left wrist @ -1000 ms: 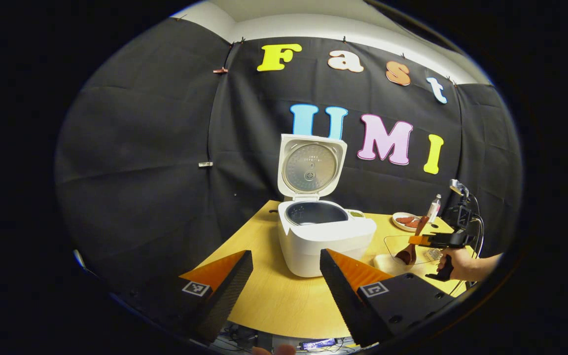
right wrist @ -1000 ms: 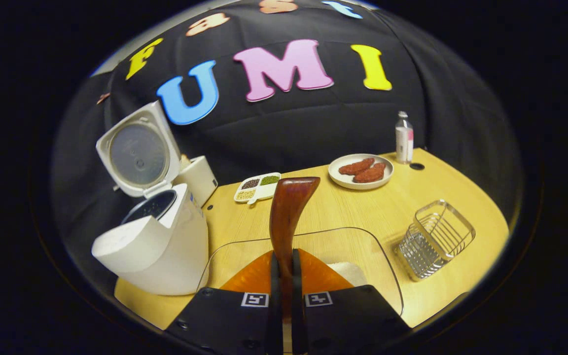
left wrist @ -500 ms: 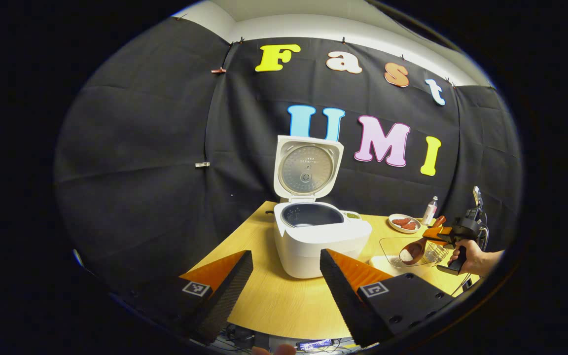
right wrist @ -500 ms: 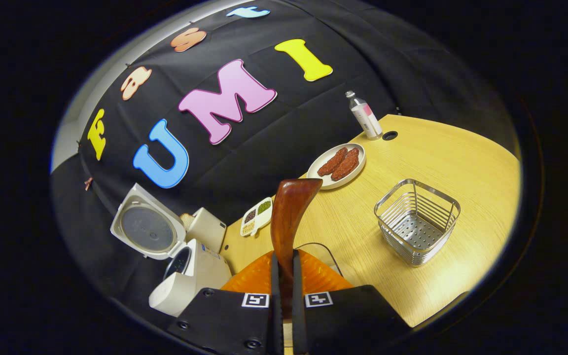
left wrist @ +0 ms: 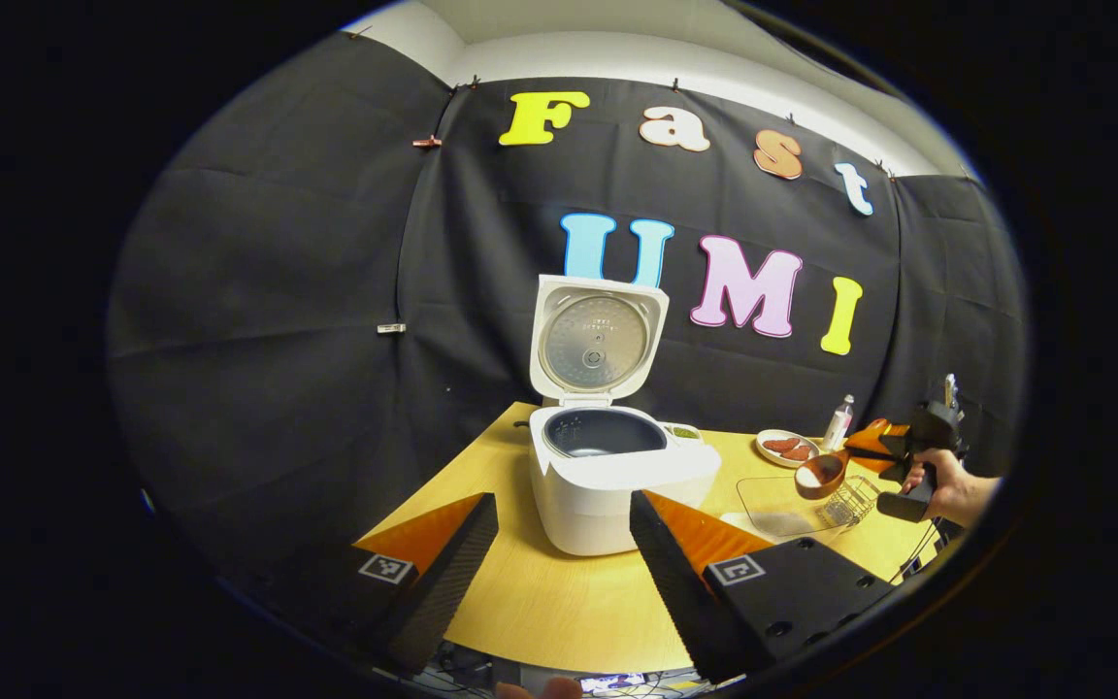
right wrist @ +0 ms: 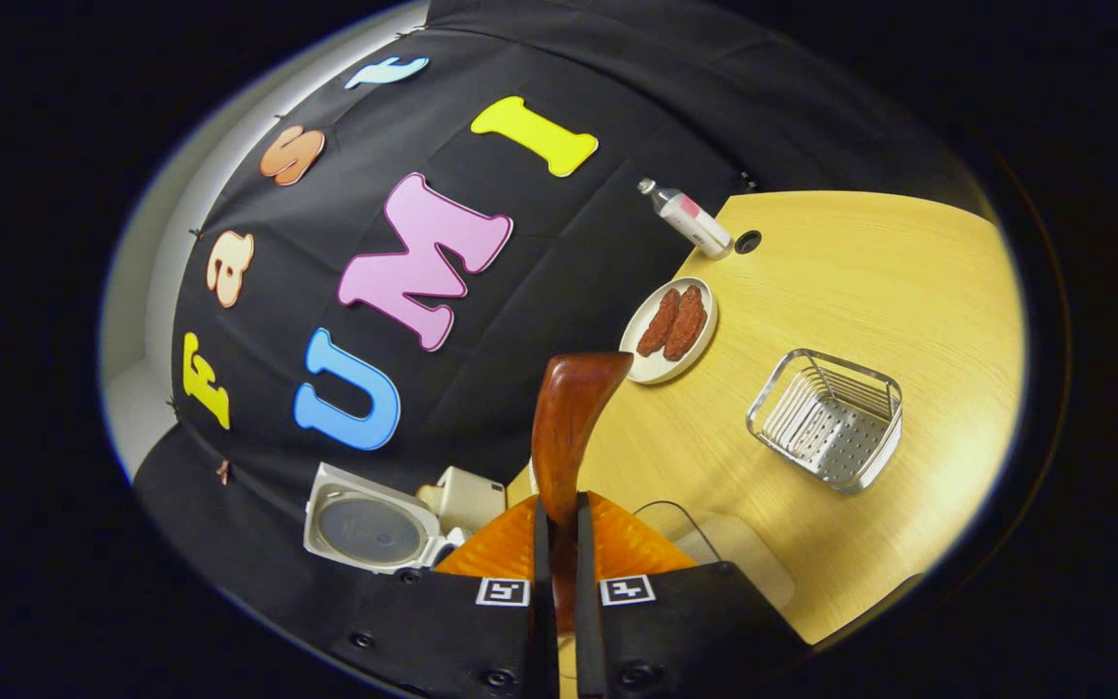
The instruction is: Close the left gripper, press the button to open the rice cooker; take a wooden spoon from the chopstick holder with the right hand, scoop a spoonful of rice and pour it into the rice cooker, then put the wooden spoon back into the chopstick holder.
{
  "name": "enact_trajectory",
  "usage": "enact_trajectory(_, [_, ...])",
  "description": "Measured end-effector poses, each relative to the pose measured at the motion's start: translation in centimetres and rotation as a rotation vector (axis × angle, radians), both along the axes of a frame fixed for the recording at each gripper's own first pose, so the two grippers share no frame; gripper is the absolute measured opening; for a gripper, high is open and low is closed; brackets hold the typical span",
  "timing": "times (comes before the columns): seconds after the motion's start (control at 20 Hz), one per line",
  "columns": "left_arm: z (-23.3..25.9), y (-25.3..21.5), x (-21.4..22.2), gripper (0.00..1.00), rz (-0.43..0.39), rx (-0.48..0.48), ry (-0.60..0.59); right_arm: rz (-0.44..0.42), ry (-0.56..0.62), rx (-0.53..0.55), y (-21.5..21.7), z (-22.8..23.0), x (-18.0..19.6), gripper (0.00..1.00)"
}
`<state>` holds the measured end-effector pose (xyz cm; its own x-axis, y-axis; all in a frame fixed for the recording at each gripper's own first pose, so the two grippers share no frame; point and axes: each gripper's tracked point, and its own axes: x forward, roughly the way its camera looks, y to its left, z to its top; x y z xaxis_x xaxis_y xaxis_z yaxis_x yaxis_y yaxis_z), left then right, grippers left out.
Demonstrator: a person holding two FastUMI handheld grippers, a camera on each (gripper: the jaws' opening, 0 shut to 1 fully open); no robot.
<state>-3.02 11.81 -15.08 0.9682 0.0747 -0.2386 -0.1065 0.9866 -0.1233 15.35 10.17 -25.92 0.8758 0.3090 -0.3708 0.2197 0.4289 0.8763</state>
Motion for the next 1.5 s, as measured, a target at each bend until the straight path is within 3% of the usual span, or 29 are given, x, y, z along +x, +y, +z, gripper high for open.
enact_trajectory(0.35, [0.2, 0.2, -0.5, 0.95, -0.005, 0.002, -0.015, 0.038, -0.066, 0.092, 4.6, 8.2, 1.6, 0.11])
enact_trajectory(0.6, [0.0, 0.8, -1.4, 0.95, 0.016, -0.019, -0.019, 0.121, -0.105, 0.13, 11.8, 11.9, 2.7, 0.11])
enact_trajectory(0.9, [-0.9, 1.4, -2.2, 0.94, 0.045, -0.046, -0.009, 0.206, -0.131, 0.154, 21.9, 13.2, 4.9, 0.11])
enact_trajectory(1.15, [-1.6, 1.4, -2.4, 0.94, 0.056, -0.109, 0.002, 0.246, -0.141, 0.037, 28.4, 10.3, 6.4, 0.11])
enact_trajectory(1.3, [-2.5, 1.4, -2.8, 0.94, 0.064, -0.158, 0.024, 0.28, -0.157, -0.091, 31.4, 7.3, 7.1, 0.11])
enact_trajectory(1.5, [-3.3, 2.9, -3.0, 0.94, 0.087, -0.129, 0.042, 0.33, -0.17, -0.262, 34.4, 4.1, 8.5, 0.11])
